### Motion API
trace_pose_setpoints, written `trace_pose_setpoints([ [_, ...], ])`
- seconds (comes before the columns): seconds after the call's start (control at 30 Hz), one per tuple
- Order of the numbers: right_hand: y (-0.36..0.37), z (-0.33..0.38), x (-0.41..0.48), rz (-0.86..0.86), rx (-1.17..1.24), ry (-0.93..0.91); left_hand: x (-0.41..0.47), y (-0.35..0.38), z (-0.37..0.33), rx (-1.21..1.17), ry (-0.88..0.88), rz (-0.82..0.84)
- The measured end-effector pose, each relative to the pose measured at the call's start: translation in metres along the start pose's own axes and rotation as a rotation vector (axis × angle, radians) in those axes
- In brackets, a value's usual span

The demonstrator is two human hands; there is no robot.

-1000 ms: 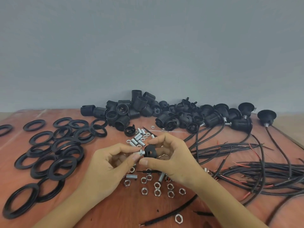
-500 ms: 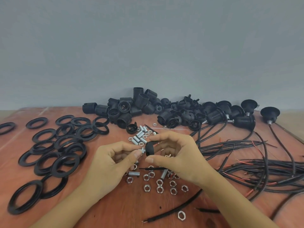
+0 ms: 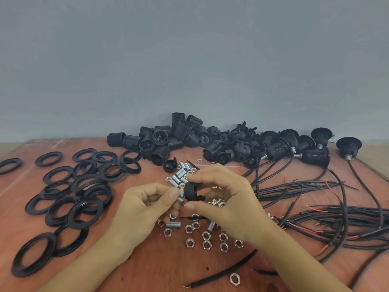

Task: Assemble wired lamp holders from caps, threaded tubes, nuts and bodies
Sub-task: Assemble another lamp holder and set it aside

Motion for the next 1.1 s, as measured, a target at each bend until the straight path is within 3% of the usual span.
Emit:
trace_pose_setpoints([
  [0.07, -0.001, 0.000, 0.000, -0.005, -0.007, 0.004, -0.001, 0.001, -0.001, -0.007, 0.003, 0.011],
  [0.17, -0.006, -0.012, -0.004, -0.056, 0.067, 0.179, -0.004, 0.002, -0.008, 0.046, 0.093, 0.005],
  [0.33, 0.004, -0.018, -0.007, -0.074, 0.145, 0.321, -0.012, 0.004, -0.021, 0.285, 0.289, -0.049],
  [0.5, 0.001, -0.017, -0.006, -0.028, 0.057, 0.350, -0.006, -0.006, -0.018, 0.085, 0.252, -0.078],
  [0.6, 0.000, -0.014, -0.002, -0.050, 0.084, 0.327, -0.003, -0.009, -0.016, 0.086, 0.237, -0.085],
  [0.7, 0.011, -0.013, -0.004, 0.041, 0.171, 0.386, -0.003, -0.010, -0.015, 0.076, 0.242, -0.086],
  [0.87, -0.004, -0.017, -0.004, -0.121, 0.128, 0.353, -0.002, -0.013, -0.016, 0.056, 0.246, -0.102],
  [1.0, 0.005, -0.015, -0.005, 0.051, 0.158, 0.332, -0.004, -0.010, -0.014, 0.054, 0.242, -0.076],
  [1.1, -0.008, -0.019, -0.004, -0.004, 0.072, 0.310, -0.005, -0.006, -0.016, 0.056, 0.253, -0.048],
])
Point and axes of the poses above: each hand's wrist, its own x-axis towards the middle knuckle, its own y-axis out of the palm, z = x × y, the point moved 8 cm from there along x, towards the middle knuckle, and after that the axes turned 13 degrees about -y, right-handed, at the moved point
